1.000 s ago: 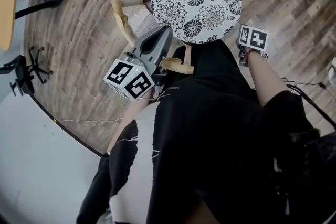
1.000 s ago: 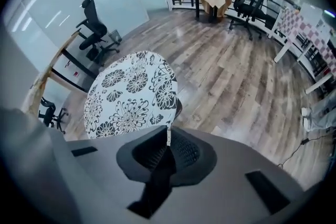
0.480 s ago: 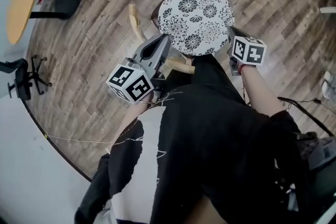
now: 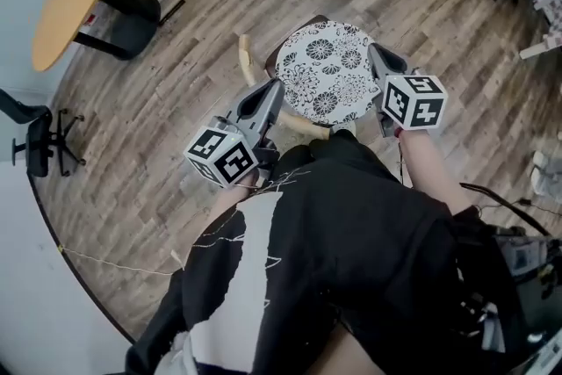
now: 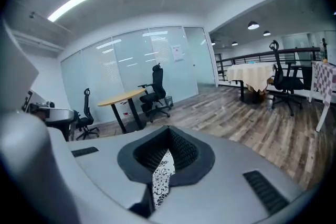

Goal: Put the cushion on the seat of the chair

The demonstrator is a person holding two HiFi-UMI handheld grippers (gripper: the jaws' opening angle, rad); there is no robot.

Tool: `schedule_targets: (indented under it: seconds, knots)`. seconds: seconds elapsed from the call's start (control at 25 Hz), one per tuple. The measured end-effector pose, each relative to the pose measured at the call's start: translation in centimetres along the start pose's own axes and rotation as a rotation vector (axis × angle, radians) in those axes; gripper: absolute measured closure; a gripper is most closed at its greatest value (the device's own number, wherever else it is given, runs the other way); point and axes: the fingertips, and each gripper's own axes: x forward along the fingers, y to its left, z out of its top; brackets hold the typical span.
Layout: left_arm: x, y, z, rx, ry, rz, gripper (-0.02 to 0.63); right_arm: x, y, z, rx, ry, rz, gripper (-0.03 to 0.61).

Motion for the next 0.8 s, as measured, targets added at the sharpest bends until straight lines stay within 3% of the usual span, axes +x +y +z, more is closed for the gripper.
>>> schedule_targets:
  seconds: [0.28, 0.8]
  knots:
    - [-0.8, -1.4, 3.0, 0.048, -0.068, -0.026, 0.6, -2.1, 3.7, 2.7, -0.101, -0.048, 0.042, 0.563]
    - [-0.9, -2.2, 4.2, 0.065, -0.094, -0.044, 0.6, -4.1, 4.6, 4.5, -0.14, -0.083, 0.043, 0.563]
